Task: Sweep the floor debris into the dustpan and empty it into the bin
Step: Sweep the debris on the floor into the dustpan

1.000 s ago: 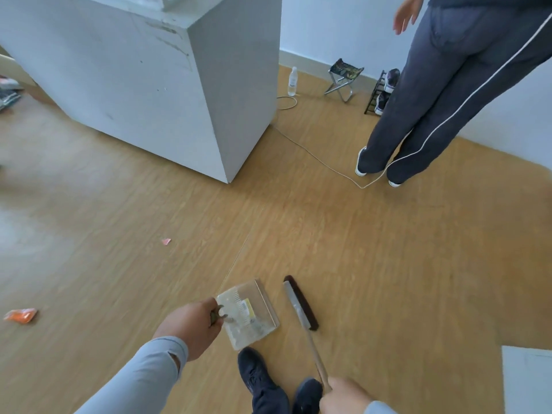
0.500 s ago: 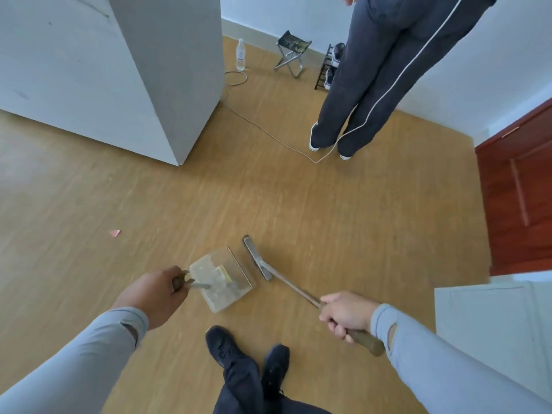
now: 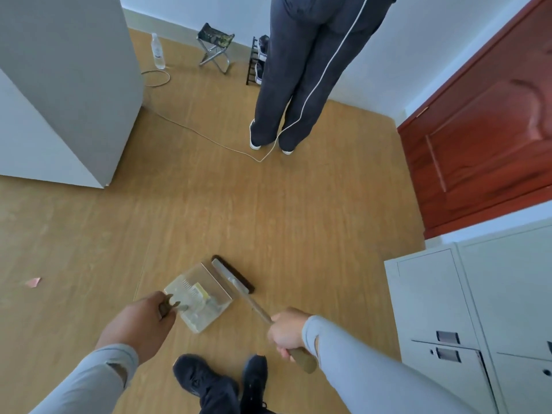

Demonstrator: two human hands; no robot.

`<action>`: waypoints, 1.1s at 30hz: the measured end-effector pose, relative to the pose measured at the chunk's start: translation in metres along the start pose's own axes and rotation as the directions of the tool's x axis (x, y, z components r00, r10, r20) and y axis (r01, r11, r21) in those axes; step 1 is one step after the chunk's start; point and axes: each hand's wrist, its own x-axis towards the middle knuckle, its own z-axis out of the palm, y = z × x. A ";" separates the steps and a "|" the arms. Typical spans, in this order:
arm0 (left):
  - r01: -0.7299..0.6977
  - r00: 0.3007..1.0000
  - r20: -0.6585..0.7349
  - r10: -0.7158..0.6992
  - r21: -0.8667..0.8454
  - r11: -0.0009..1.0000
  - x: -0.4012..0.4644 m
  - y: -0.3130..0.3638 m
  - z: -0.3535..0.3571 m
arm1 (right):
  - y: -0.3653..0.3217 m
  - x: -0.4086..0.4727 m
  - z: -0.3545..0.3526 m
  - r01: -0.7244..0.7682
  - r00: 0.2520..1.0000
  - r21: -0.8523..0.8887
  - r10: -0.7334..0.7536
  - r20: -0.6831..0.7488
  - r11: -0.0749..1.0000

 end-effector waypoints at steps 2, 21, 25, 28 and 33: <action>-0.023 1.000 0.009 0.023 -0.002 1.000 0.005 0.008 -0.005 | 0.018 -0.010 -0.018 -0.036 0.999 0.141 0.033 0.027 0.989; -0.227 0.971 0.078 0.228 -0.021 0.974 0.023 0.200 -0.029 | 0.172 -0.055 -0.164 0.063 0.949 0.616 0.144 -0.280 0.785; -0.220 0.974 0.059 0.220 -0.007 0.975 0.013 0.272 -0.015 | 0.227 -0.048 -0.221 0.036 0.944 0.650 0.187 -0.271 0.759; -0.227 0.973 0.042 0.226 0.024 0.973 0.008 0.333 -0.001 | 0.272 -0.044 -0.259 0.009 0.949 0.672 0.205 -0.239 0.740; -0.266 0.963 0.058 0.263 0.075 0.961 0.013 0.424 0.025 | 0.335 -0.044 -0.310 -0.002 0.957 0.708 0.207 -0.203 0.706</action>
